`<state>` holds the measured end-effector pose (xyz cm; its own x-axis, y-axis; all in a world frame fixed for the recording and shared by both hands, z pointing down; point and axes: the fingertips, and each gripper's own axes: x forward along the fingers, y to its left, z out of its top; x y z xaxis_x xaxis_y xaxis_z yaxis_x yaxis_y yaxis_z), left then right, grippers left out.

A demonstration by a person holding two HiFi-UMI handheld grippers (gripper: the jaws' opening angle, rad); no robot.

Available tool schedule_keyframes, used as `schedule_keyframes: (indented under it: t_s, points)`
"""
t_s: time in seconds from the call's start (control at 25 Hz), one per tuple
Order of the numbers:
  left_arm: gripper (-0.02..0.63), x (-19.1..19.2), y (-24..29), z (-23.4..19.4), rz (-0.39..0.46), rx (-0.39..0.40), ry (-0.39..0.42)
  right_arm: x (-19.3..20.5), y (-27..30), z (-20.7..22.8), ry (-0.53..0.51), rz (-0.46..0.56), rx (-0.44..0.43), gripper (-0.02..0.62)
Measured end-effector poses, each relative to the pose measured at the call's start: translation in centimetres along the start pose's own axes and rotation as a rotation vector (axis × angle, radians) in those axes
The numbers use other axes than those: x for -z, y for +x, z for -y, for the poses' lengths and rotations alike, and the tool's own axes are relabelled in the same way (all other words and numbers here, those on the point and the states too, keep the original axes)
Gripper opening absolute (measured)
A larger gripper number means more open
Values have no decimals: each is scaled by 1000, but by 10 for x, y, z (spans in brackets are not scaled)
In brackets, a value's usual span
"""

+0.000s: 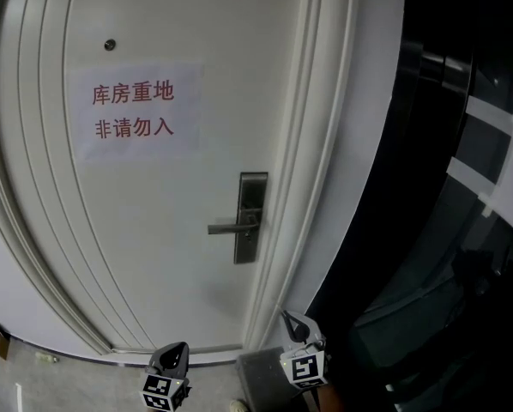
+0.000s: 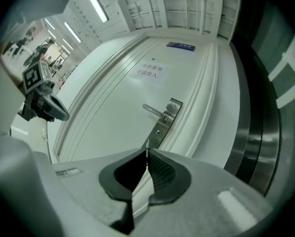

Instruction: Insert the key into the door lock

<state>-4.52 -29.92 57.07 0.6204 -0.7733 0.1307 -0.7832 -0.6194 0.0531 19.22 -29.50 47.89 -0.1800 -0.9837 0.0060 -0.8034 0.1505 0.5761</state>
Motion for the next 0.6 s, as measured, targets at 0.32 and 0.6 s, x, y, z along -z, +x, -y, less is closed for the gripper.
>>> schedule_keyframes:
  t_s: [0.32,0.6]
  points:
    - [2,-1,25,-5,-12,-29,-15,-33,47,27,-233,20,-1,11]
    - [2,-8,41,-11,-1,-55,-8,-47,79,39,-364,74,-7,11]
